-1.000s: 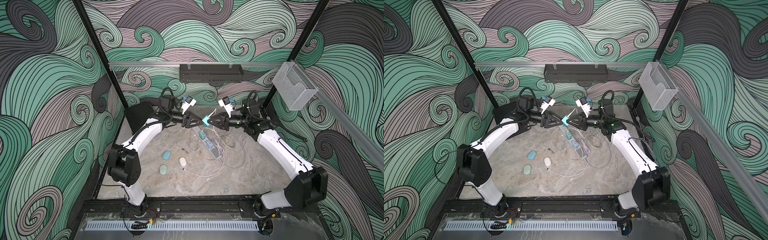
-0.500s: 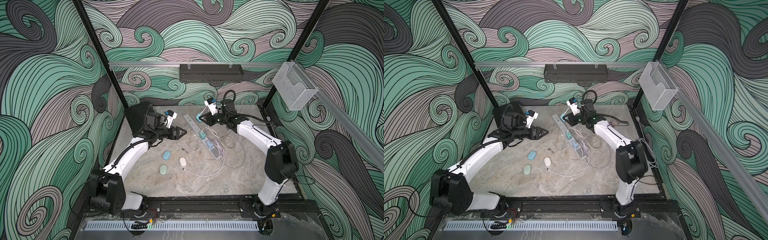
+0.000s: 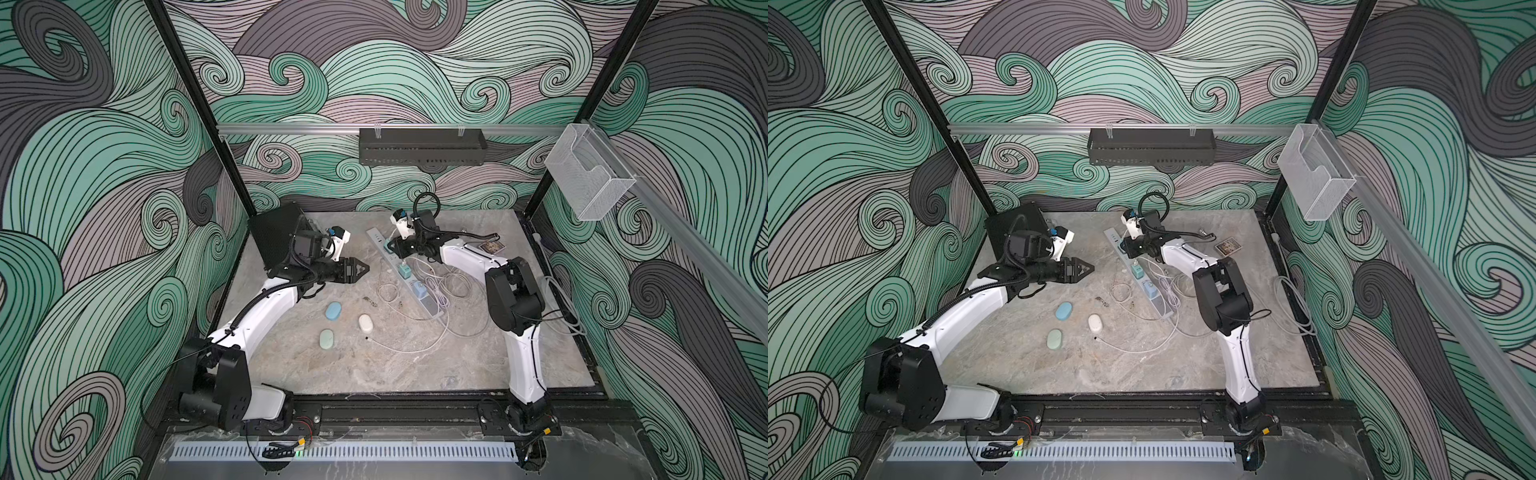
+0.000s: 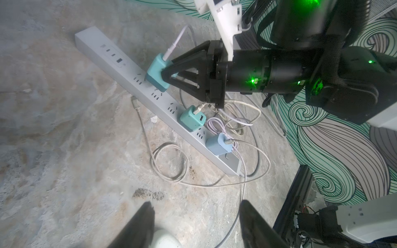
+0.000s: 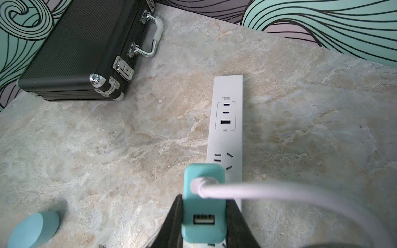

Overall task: Charge the bluetooth headset
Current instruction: Insert the plug into the socket.

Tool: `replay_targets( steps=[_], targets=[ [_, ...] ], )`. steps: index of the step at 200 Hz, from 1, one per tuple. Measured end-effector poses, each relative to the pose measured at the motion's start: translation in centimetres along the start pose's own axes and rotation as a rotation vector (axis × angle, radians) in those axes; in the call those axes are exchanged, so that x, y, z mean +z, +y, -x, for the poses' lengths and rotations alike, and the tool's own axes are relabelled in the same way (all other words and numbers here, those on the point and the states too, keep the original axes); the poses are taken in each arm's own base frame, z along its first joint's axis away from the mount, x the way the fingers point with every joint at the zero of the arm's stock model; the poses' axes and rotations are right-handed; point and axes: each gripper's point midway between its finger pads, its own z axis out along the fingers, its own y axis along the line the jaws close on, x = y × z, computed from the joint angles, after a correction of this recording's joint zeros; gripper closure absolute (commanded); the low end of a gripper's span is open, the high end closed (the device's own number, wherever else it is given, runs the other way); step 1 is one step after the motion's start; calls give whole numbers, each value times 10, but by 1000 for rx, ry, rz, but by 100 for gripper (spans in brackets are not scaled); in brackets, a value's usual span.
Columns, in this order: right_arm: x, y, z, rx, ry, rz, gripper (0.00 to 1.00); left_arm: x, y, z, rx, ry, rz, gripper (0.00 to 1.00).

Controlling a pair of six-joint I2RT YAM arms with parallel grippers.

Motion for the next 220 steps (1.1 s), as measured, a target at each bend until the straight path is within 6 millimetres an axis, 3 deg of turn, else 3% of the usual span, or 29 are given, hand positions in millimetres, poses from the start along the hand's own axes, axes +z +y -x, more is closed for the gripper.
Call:
replay_targets(
  steps=[104,220],
  targets=[
    [27,-7,2,-28,-26,-80,98,1,15,-8,-28,8,72,36],
    [30,-10,-6,-38,-33,-144,98,-3,16,-9,-27,5,90,35]
  ],
)
